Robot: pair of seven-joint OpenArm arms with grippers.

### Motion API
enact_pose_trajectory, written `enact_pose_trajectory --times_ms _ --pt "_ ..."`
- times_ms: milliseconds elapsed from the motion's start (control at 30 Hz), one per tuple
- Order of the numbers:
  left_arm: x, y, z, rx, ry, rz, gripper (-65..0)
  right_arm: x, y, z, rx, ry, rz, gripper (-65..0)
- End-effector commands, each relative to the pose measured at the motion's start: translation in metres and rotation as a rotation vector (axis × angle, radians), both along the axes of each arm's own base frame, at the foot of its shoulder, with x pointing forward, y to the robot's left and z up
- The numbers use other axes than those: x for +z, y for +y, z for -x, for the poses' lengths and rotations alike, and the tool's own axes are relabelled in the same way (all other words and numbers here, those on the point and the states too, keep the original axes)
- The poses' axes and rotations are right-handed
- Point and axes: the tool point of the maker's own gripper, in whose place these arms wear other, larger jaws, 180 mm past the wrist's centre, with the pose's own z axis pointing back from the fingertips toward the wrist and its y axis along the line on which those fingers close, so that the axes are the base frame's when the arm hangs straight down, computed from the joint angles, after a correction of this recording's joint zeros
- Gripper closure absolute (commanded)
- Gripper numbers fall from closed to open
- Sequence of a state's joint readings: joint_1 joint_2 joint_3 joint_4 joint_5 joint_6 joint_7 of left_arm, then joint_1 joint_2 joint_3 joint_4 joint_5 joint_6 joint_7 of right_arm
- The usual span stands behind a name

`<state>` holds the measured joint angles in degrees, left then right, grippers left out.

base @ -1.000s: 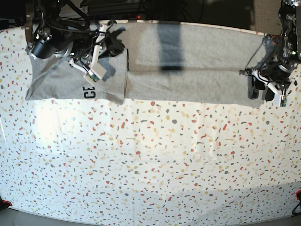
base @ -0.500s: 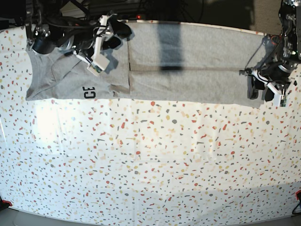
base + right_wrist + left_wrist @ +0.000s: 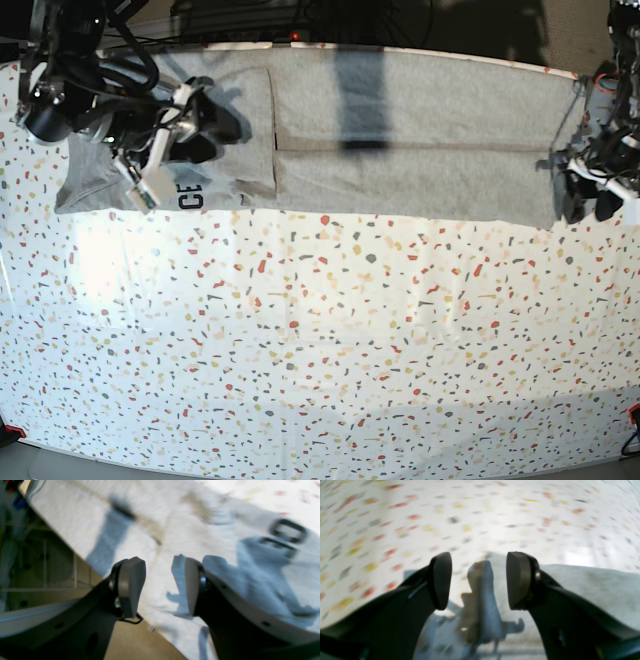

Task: Fold the T-shirt properly
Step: 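Hold the right gripper on the fold while the left gripper grasps the opposite edge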

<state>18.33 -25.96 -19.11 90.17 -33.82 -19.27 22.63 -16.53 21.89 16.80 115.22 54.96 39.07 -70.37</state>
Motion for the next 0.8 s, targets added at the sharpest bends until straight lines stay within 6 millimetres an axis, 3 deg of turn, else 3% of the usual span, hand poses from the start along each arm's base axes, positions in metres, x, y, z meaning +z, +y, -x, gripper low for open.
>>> enact_pose_trajectory --times_ms 0,233,633,767 --pt "0.013 0.003 0.0 -0.018 -0.04 0.005 -34.0 0.011 -0.003 -0.006 -0.006 -0.045 -0.006 -29.4" --pt "-0.016 0.0 0.032 -0.043 0.041 0.117 -34.0 0.014 -0.012 -0.009 -0.034 -0.057 0.004 -29.4" --pt "-0.049 0.016 0.053 0.037 0.093 0.217 -34.0 0.013 -0.013 -0.008 -0.032 -0.05 0.009 -29.4" --pt "-0.059 0.006 0.063 -0.008 0.132 0.27 -33.9 0.013 -0.013 -0.008 -0.033 -0.05 0.008 -29.4"
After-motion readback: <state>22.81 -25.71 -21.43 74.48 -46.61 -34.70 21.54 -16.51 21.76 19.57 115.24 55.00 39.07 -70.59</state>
